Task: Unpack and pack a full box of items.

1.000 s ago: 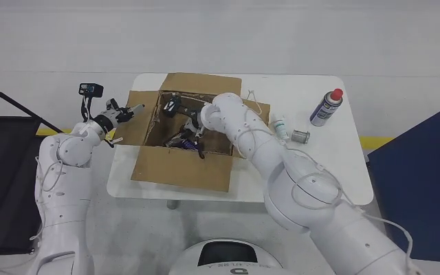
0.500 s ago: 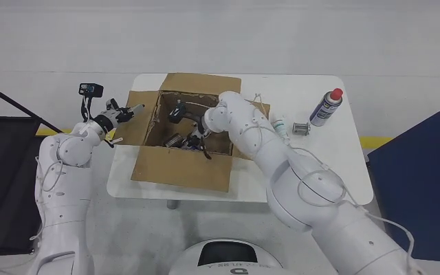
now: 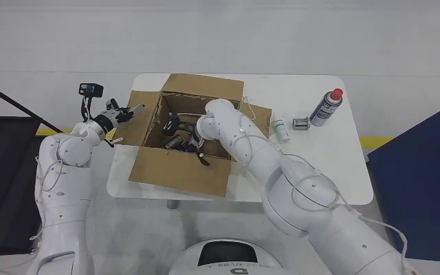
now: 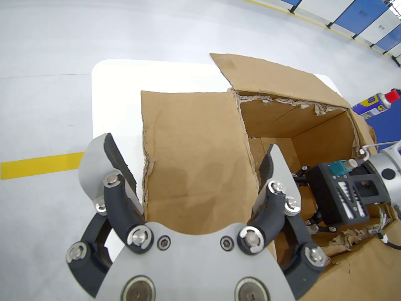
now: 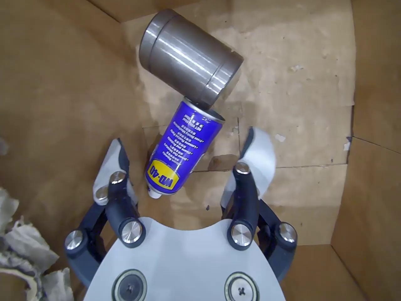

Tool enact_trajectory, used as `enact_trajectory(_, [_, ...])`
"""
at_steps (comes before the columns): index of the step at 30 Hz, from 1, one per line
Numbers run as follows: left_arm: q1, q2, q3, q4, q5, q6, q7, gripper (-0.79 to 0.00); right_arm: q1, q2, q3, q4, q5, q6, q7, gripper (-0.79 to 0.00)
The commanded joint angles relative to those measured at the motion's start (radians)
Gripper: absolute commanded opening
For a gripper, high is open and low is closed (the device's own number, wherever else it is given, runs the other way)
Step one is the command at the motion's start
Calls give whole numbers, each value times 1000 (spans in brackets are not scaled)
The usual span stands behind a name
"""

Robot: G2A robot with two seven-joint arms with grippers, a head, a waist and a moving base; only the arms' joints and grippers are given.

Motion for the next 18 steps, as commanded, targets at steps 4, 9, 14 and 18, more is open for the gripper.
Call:
enact_trajectory(4, [0, 0, 0, 0, 0, 0, 0, 0, 11, -8, -1, 18, -11, 35, -22, -422])
enact_trajectory(9, [0, 0, 0, 0, 0, 0, 0, 0, 15, -15, 5, 33, 2, 25, 18, -406])
enact_trajectory(14, [0, 0, 0, 0, 0, 0, 0, 0, 7, -22, 0, 31, -11, 25, 20, -422])
enact_trajectory(18, [0, 0, 0, 0, 0, 0, 0, 0, 2, -27, -7, 36, -28, 15, 11, -416])
